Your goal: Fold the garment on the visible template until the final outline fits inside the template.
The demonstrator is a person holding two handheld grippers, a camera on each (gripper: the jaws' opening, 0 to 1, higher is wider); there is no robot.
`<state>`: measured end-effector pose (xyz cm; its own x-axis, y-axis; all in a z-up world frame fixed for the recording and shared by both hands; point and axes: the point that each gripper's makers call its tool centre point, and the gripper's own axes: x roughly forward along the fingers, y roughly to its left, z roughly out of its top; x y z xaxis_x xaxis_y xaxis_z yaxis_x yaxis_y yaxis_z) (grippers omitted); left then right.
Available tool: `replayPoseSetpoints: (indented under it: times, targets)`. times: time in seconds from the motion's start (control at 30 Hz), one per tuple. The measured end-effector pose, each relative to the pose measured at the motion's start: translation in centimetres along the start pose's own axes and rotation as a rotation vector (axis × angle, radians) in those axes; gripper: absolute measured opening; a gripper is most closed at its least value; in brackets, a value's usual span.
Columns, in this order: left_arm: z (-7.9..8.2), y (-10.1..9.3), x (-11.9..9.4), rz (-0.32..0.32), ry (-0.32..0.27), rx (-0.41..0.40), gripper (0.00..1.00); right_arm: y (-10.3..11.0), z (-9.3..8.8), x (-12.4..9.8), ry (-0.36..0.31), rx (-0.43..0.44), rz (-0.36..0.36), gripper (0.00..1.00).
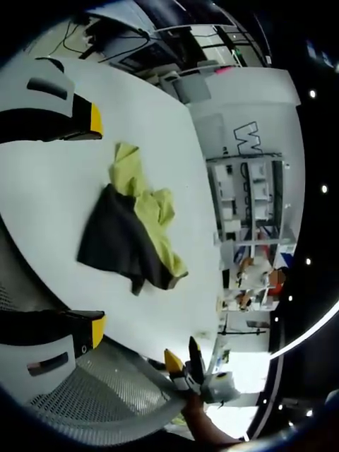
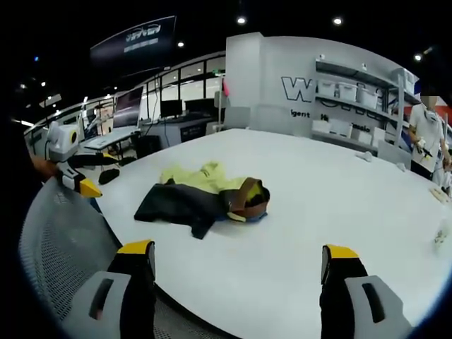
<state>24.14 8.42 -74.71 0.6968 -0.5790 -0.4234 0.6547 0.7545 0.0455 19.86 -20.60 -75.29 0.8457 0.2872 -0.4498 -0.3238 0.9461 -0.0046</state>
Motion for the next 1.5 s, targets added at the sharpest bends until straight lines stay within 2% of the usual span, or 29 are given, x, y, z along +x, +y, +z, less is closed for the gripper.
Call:
replayPoseSetpoints:
  times: [0.73,0.9,1.5]
  targets:
    - [-0.18,0.0,0.07,-0.007,0.007,-0.012,0.98,0.07,-0.04,0.03,0.005,-0.001,0.004,0.97]
    - [0.0,0.21,0.09,0.003,-0.003,-0.03,0.98,0.0,0.01,0.05,0.001,0.001,0.004,0.97]
    - [-0.21,0.52,0.06,0.021,0.02,-0.032,0.99,-0.02,0.14,0.04,-0.003,0.011,0.005,0.96]
